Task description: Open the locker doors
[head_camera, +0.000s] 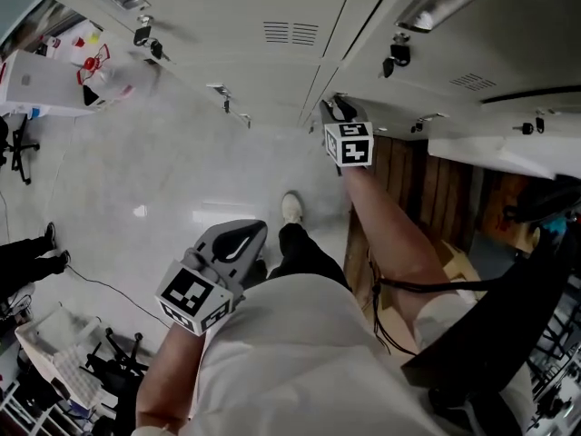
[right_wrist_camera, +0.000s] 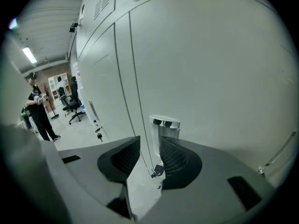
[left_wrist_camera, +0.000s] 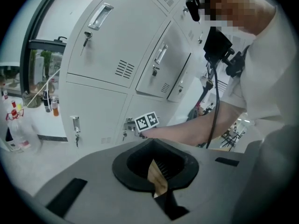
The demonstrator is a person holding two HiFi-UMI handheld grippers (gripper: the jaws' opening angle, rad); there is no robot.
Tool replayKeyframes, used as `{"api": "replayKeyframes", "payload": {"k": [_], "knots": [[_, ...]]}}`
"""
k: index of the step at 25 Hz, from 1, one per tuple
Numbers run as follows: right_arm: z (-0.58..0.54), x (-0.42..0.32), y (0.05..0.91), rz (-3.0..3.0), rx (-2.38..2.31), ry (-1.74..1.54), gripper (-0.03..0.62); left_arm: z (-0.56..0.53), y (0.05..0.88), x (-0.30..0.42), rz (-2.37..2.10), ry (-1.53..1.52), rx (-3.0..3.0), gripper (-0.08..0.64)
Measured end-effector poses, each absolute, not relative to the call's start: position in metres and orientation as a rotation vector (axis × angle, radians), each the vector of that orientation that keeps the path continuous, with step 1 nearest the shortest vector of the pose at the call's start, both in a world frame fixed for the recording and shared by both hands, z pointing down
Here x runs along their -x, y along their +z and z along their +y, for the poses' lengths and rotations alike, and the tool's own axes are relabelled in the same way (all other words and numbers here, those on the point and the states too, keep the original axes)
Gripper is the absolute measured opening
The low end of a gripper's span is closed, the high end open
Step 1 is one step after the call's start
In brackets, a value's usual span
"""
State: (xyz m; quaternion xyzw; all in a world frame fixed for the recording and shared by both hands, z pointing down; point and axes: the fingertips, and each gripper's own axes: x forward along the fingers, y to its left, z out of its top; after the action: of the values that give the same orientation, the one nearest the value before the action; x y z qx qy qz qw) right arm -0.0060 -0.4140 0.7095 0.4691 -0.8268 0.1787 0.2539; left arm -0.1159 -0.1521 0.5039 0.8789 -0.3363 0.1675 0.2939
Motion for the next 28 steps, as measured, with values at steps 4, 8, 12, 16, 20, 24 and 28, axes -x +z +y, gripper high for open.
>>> {"api": "replayKeyframes", "payload": {"k": [4,8,12,16,20,24,28], "knots": [[-0.423,0.009,0.713,-2.234,-1.292,0.495,0.094,-0.155,0.504,0.123,-0.917,0.443,-2.323,0.011],[-0.425,0.011,0.713,-2.237,-1.319,0.51,0.094,-0.154,0.507,0.129,-0.926,0.446,-2.309,0.011],[-0.423,0.012,0.712,-2.227,-1.326,0.523,0.094,-0.155,0.508,0.131,-0.926,0.447,-2.305,0.011],[-0.415,0.011,0.712,-2.217,-1.344,0.531,0.094,-0.155,0.506,0.129,-0.906,0.44,-2.328,0.011],[-0.4,0.01,0.713,-2.197,-1.366,0.555,0.095,-0.15,0.506,0.129,-0.886,0.438,-2.346,0.011],[-0.385,0.008,0.712,-2.185,-1.387,0.577,0.103,-0.143,0.506,0.129,-0.864,0.438,-2.353,0.011],[-0.37,0.001,0.712,-2.16,-1.423,0.602,0.103,-0.134,0.506,0.128,-0.836,0.442,-2.367,0.011]]}}
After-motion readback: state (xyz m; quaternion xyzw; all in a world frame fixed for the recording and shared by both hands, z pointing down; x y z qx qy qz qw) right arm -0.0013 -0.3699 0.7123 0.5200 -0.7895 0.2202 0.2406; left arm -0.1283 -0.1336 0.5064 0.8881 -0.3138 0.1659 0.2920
